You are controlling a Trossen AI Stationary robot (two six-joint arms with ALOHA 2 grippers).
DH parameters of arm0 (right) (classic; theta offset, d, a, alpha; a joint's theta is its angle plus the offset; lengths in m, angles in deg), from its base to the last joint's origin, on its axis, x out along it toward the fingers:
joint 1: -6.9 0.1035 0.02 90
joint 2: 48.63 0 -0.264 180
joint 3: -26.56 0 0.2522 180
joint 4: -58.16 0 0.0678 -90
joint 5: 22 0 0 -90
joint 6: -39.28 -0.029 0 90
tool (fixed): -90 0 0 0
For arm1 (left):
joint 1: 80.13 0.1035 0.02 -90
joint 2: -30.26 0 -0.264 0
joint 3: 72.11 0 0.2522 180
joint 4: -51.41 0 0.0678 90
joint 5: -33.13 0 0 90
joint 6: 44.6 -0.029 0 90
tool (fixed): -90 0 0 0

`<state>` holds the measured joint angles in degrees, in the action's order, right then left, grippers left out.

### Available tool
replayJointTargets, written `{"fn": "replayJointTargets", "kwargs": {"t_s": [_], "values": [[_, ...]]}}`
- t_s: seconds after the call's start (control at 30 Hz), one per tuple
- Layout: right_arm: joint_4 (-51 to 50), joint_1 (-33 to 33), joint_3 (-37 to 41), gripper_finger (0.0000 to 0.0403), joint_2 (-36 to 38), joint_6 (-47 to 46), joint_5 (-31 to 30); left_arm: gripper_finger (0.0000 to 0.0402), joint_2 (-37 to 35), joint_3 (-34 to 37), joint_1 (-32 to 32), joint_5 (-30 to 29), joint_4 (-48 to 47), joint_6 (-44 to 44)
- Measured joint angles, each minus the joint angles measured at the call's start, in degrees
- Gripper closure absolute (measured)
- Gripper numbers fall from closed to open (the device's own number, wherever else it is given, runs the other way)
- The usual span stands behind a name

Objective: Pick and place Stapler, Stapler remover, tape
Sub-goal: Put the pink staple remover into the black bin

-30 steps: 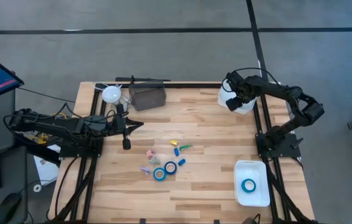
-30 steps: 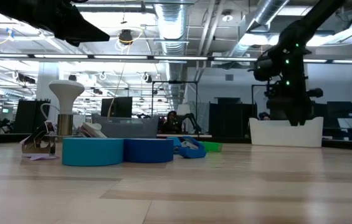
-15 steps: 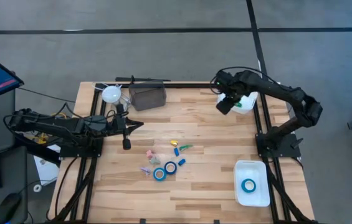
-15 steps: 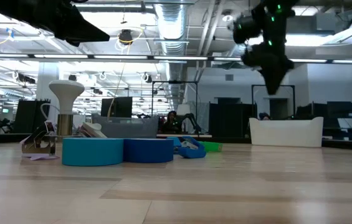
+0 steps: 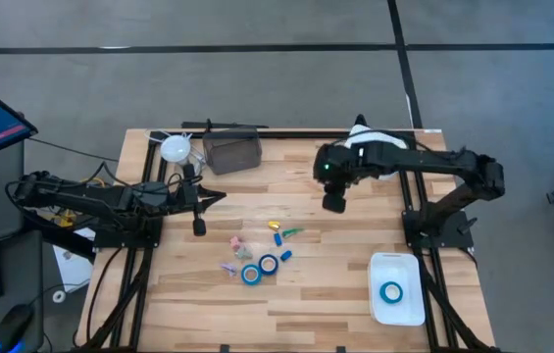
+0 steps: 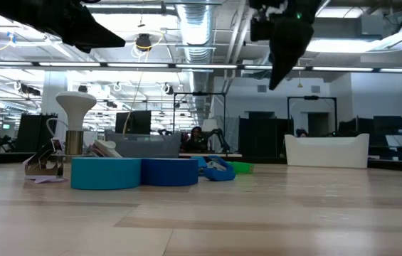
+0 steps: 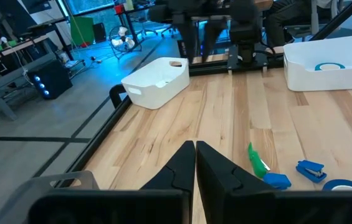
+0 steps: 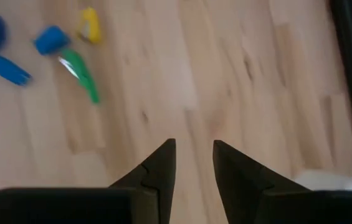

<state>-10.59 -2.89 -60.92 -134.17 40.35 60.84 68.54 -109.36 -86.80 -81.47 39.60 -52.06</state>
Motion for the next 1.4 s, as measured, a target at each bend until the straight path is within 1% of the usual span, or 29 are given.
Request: {"fn": "replayJointTargets", "kwargs": {"t_s": [0.1,0.2,0.3,0.4,0.47,0.57,0.7,0.77,0.8,0.9,1.03,1.13,1.27,1.4], "values": [[0.5,3.1,0.0,0.0305,0.0,-4.5,-0.4,0.0394,0.0,0.0,0.0,0.1,0.0,0.8],[-0.1,6.1,0.0,0.0306,0.0,-9.6,-2.3,0.0394,0.4,0.0,0.0,3.0,0.0,2.0],[-0.2,10.3,0.0,0.0306,0.0,-11.0,-9.6,0.0394,1.4,0.0,-0.9,4.0,0.0,2.3],[-0.3,14.2,0.0,0.0306,0.0,-11.2,-17.9,0.0394,3.2,0.0,-2.1,1.8,-0.2,2.4],[-0.5,16.5,0.0,0.0306,0.0,-11.9,-22.3,0.0394,4.5,0.0,-2.9,-0.1,-0.2,2.3],[-2.7,18.7,0.0,0.0306,0.0,-15.5,-27.2,0.0394,6.5,0.0,-3.6,-0.6,-2.0,2.2],[-9.1,21.3,0.0,0.0306,0.0,-23.5,-31.6,0.0394,8.9,0.0,-3.9,-0.6,-11.8,4.4],[-13.1,22.8,0.0,0.0306,0.0,-28.4,-34.0,0.0392,10.1,0.0,-3.9,1.1,-14.3,5.5],[-15.4,23.6,0.0,0.0306,0.0,-30.9,-35.3,0.0389,10.4,0.0,-3.9,2.8,-14.4,5.9],[-21.4,26.2,0.0,0.0306,0.0,-38.8,-38.7,0.0370,10.6,0.0,-3.9,7.6,-13.8,6.0],[-30.0,30.5,0.0,0.0306,0.1,-51.7,-41.9,0.0330,10.6,0.0,-3.9,8.8,-14.0,6.0],[-35.1,34.2,0.1,0.0306,0.1,-60.9,-42.9,0.0297,12.1,0.0,-3.9,11.9,-14.9,6.6],[-34.5,38.7,1.1,0.0306,0.8,-64.0,-45.2,0.0259,15.6,0.0,-3.9,15.9,-15.9,8.3],[-34.8,41.1,3.4,0.0306,1.3,-69.5,-46.9,0.0242,19.5,0.0,-3.9,20.2,-15.9,8.2]]}}
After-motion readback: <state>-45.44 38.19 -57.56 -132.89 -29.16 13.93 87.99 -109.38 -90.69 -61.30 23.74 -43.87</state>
